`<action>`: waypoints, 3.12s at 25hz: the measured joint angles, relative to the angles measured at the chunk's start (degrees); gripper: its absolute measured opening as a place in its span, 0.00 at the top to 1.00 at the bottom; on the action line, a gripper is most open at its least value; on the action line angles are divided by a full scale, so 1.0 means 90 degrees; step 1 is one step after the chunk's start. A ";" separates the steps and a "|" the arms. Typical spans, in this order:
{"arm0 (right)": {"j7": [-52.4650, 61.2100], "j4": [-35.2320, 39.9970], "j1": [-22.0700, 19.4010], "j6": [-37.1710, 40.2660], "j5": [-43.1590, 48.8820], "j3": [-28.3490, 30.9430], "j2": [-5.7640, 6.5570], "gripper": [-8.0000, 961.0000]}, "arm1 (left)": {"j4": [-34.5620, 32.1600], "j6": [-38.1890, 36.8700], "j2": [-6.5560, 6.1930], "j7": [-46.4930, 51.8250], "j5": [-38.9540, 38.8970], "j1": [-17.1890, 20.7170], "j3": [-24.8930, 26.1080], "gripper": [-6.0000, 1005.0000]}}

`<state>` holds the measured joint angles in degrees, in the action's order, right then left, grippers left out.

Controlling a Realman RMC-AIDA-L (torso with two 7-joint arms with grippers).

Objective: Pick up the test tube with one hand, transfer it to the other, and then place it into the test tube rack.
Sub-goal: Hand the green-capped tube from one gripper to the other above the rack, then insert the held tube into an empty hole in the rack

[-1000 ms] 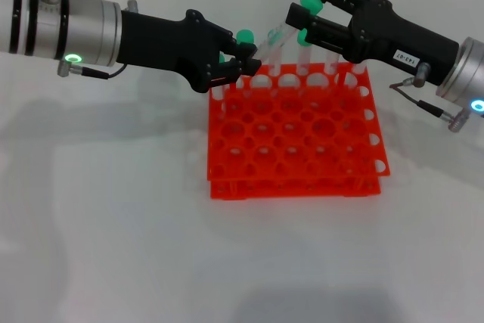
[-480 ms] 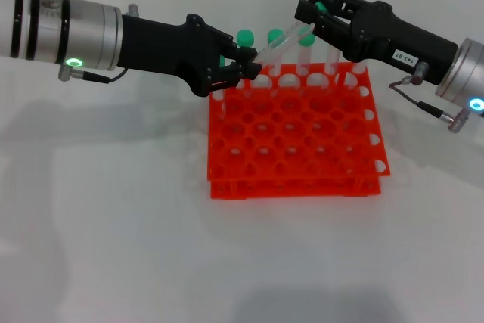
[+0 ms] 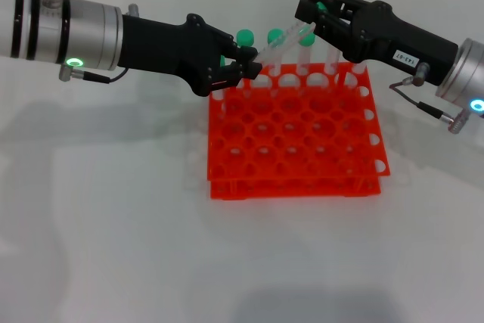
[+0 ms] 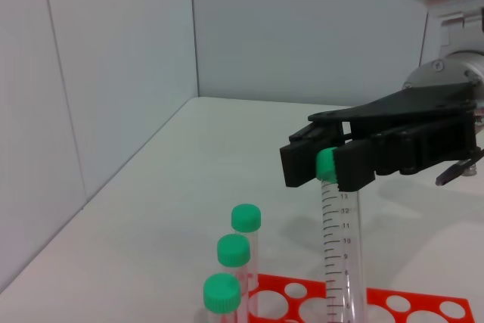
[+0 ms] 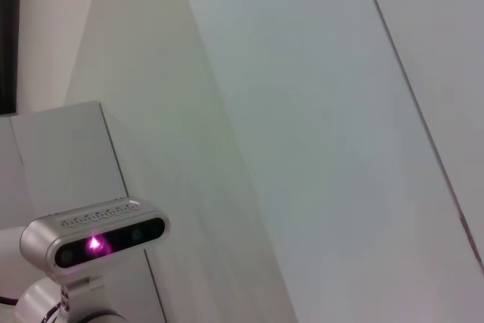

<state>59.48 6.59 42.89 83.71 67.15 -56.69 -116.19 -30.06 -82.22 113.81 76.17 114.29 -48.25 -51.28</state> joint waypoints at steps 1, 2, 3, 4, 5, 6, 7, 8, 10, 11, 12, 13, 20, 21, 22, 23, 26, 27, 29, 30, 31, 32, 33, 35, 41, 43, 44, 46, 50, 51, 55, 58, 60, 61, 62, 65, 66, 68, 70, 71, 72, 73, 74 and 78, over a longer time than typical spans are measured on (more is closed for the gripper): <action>0.0001 0.0000 0.0000 0.0001 0.0000 0.0000 0.0000 0.71 | 0.0000 0.0003 0.0000 0.0004 0.0000 0.0000 0.0003 0.75; 0.0002 0.0000 0.0002 0.0002 0.0000 0.0000 0.0000 0.71 | 0.0000 0.0006 0.0001 0.0012 0.0001 0.0000 0.0005 0.75; 0.0002 0.0000 0.0005 0.0007 0.0000 0.0001 0.0000 0.71 | -0.0010 0.0009 0.0001 0.0036 0.0002 0.0000 0.0005 0.75; 0.0004 0.0000 0.0007 0.0011 -0.0001 0.0002 0.0000 0.71 | -0.0030 0.0011 0.0001 0.0073 0.0003 0.0000 0.0005 0.75; 0.0007 0.0001 0.0009 0.0016 -0.0001 0.0002 0.0000 0.71 | -0.0101 0.0014 0.0006 0.0176 0.0007 0.0004 0.0003 0.75; 0.0012 0.0004 0.0010 0.0021 -0.0004 0.0003 0.0001 0.71 | -0.0162 0.0016 0.0013 0.0259 0.0007 0.0009 -0.0001 0.75; 0.0018 0.0004 0.0010 0.0022 -0.0001 0.0002 0.0000 0.71 | -0.0279 0.0015 0.0035 0.0415 0.0017 0.0025 -0.0011 0.75; 0.0018 0.0004 0.0010 0.0022 -0.0001 0.0002 0.0000 0.71 | -0.0457 0.0007 0.0075 0.0624 0.0044 0.0052 -0.0028 0.75; 0.0021 0.0027 0.0010 0.0025 0.0007 0.0001 0.0000 0.71 | -0.0688 -0.0027 0.0125 0.0865 0.0085 0.0104 -0.0054 0.75; 0.0022 0.0037 0.0010 0.0026 0.0012 0.0000 0.0000 0.72 | -0.0893 -0.0062 0.0174 0.1058 0.0112 0.0140 -0.0087 0.75; 0.0022 0.0046 0.0008 0.0026 0.0017 0.0000 0.0000 0.72 | -0.1029 -0.0091 0.0200 0.1214 0.0148 0.0172 -0.0123 0.75; 0.0025 0.0061 -0.0006 0.0026 0.0025 0.0000 -0.0001 0.72 | -0.1277 -0.0134 0.0224 0.1458 0.0180 0.0221 -0.0188 0.73; 0.0044 0.0149 -0.0028 0.0027 0.0048 -0.0008 0.0001 0.72 | -0.2462 -0.0574 0.0277 0.2674 0.0224 0.0604 -0.0623 0.58; 0.0045 0.0166 -0.0028 0.0027 0.0049 -0.0017 0.0005 0.72 | -0.2632 -0.0666 0.0277 0.2859 0.0227 0.0678 -0.0634 0.56; 0.0054 0.0182 -0.0024 0.0027 0.0051 -0.0029 0.0014 0.72 | -0.2774 -0.0714 0.0272 0.2970 0.0226 0.0730 -0.0630 0.54; 0.0069 0.0203 -0.0012 0.0027 0.0054 -0.0048 0.0025 0.72 | -0.3065 -0.0803 0.0264 0.3210 0.0228 0.0855 -0.0624 0.52; 0.0168 0.0389 -0.0009 -0.0002 0.0073 -0.0178 0.0048 0.72 | -0.3906 -0.0877 0.0228 0.3922 0.0227 0.1238 -0.0605 0.38; 0.0231 0.0494 -0.0022 -0.0033 0.0078 -0.0259 0.0052 0.72 | -0.4225 -0.0882 0.0215 0.4160 0.0230 0.1388 -0.0603 0.33; 0.0425 0.0816 -0.0045 -0.0131 0.0079 -0.0532 0.0063 0.72 | -0.5002 -0.0923 0.0189 0.4840 0.0284 0.1773 -0.0598 0.23; 0.0503 0.0969 -0.0051 -0.0187 0.0079 -0.0665 0.0076 0.72 | -0.5333 -0.0951 0.0183 0.5100 0.0347 0.1940 -0.0587 0.17; 0.0569 0.1087 -0.0053 -0.0236 0.0079 -0.0773 0.0083 0.72 | -0.5634 -0.0981 0.0188 0.5298 0.0395 0.2121 -0.0585 0.11; 0.0682 0.1336 -0.0054 -0.0374 0.0079 -0.1001 0.0099 0.72 | -0.6001 -0.1010 0.0213 0.5486 0.0445 0.2363 -0.0574 0.11; 0.0682 0.1336 -0.0054 -0.0374 0.0079 -0.1001 0.0099 0.72 | -0.6309 -0.1036 0.0260 0.5604 0.0479 0.2633 -0.0574 0.11; 0.0805 0.1604 -0.0054 -0.0527 0.0081 -0.1233 0.0119 0.72 | -0.6749 -0.1037 0.0390 0.5604 0.0485 0.3072 -0.0569 0.11; 0.1410 0.2473 0.0012 -0.0957 0.0375 -0.1796 0.0218 0.72 | -0.7276 -0.0957 0.0622 0.4908 -0.0079 0.4385 -0.0630 0.11; 0.1716 0.2782 0.0036 -0.1044 0.0760 -0.1790 0.0224 0.72 | -0.7171 -0.0867 0.0627 0.4585 -0.0408 0.4737 -0.0628 0.11; 0.1839 0.2922 0.0047 -0.1078 0.0903 -0.1783 0.0224 0.72 | -0.7074 -0.0792 0.0632 0.4342 -0.0603 0.4942 -0.0626 0.11; 0.2123 0.3201 0.0062 -0.1154 0.1232 -0.1781 0.0224 0.72 | -0.6920 -0.0704 0.0633 0.3932 -0.0941 0.5255 -0.0623 0.11; 0.2672 0.3568 0.0203 -0.1230 0.1764 -0.1756 0.0234 0.72 | -0.6529 -0.0689 0.0635 0.3174 -0.1475 0.5655 -0.0612 0.11; 0.2794 0.3611 0.0268 -0.1239 0.1889 -0.1743 0.0245 0.72 | -0.6352 -0.0703 0.0636 0.2929 -0.1580 0.5723 -0.0607 0.11; 0.3168 0.3701 0.0485 -0.1289 0.2264 -0.1732 0.0309 0.72 | -0.5667 -0.0668 0.0635 0.2260 -0.1705 0.5757 -0.0536 0.11; 0.3373 0.3722 0.0643 -0.1303 0.2444 -0.1732 0.0364 0.72 | -0.5112 -0.0719 0.0618 0.1882 -0.1857 0.5654 -0.0342 0.11; 0.3533 0.3725 0.0733 -0.1334 0.2548 -0.1733 0.0407 0.72 | -0.4917 -0.0777 0.0615 0.1729 -0.1925 0.5609 -0.0240 0.11; 0.3612 0.3726 0.0783 -0.1364 0.2615 -0.1733 0.0419 0.72 | -0.4890 -0.0787 0.0615 0.1692 -0.1929 0.5606 -0.0222 0.11; 0.3658 0.3726 0.0817 -0.1409 0.2686 -0.1733 0.0421 0.72 | -0.4872 -0.0795 0.0617 0.1661 -0.1930 0.5605 -0.0210 0.11; 0.3822 0.3725 0.0947 -0.1604 0.2971 -0.1736 0.0390 0.72 | -0.4871 -0.0797 0.0617 0.1600 -0.1918 0.5614 -0.0195 0.11; 0.3866 0.3710 0.0987 -0.1648 0.3045 -0.1738 0.0379 0.72 | -0.4858 -0.0797 0.0617 0.1579 -0.1911 0.5616 -0.0191 0.11; 0.3931 0.3667 0.1034 -0.1729 0.3180 -0.1740 0.0354 0.72 | -0.4801 -0.0797 0.0617 0.1505 -0.1904 0.5617 -0.0184 0.11; 0.3953 0.3655 0.1046 -0.1799 0.3247 -0.1754 0.0323 0.72 | -0.4783 -0.0798 0.0619 0.1475 -0.1912 0.5619 -0.0184 0.11; 0.3956 0.3655 0.1048 -0.1825 0.3257 -0.1761 0.0310 0.72 | -0.4778 -0.0799 0.0622 0.1456 -0.1922 0.5622 -0.0184 0.11; 0.3961 0.3649 0.1048 -0.1835 0.3259 -0.1766 0.0302 0.72 | -0.4776 -0.0799 0.0623 0.1449 -0.1925 0.5625 -0.0182 0.11; 0.3967 0.3643 0.1049 -0.1840 0.3266 -0.1772 0.0292 0.72 | -0.4772 -0.0801 0.0623 0.1442 -0.1926 0.5627 -0.0182 0.11; 0.3973 0.3639 0.1049 -0.1842 0.3276 -0.1776 0.0286 0.72 | -0.4772 -0.0801 0.0624 0.1439 -0.1927 0.5628 -0.0181 0.11; 0.3981 0.3634 0.1031 -0.1877 0.3370 -0.1776 0.0214 0.72 | -0.4768 -0.0797 0.0617 0.1426 -0.1917 0.5624 -0.0174 0.11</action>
<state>95.31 39.29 52.17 66.81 97.48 -72.67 -114.26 -72.98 -89.39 119.36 89.00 97.04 2.36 -52.85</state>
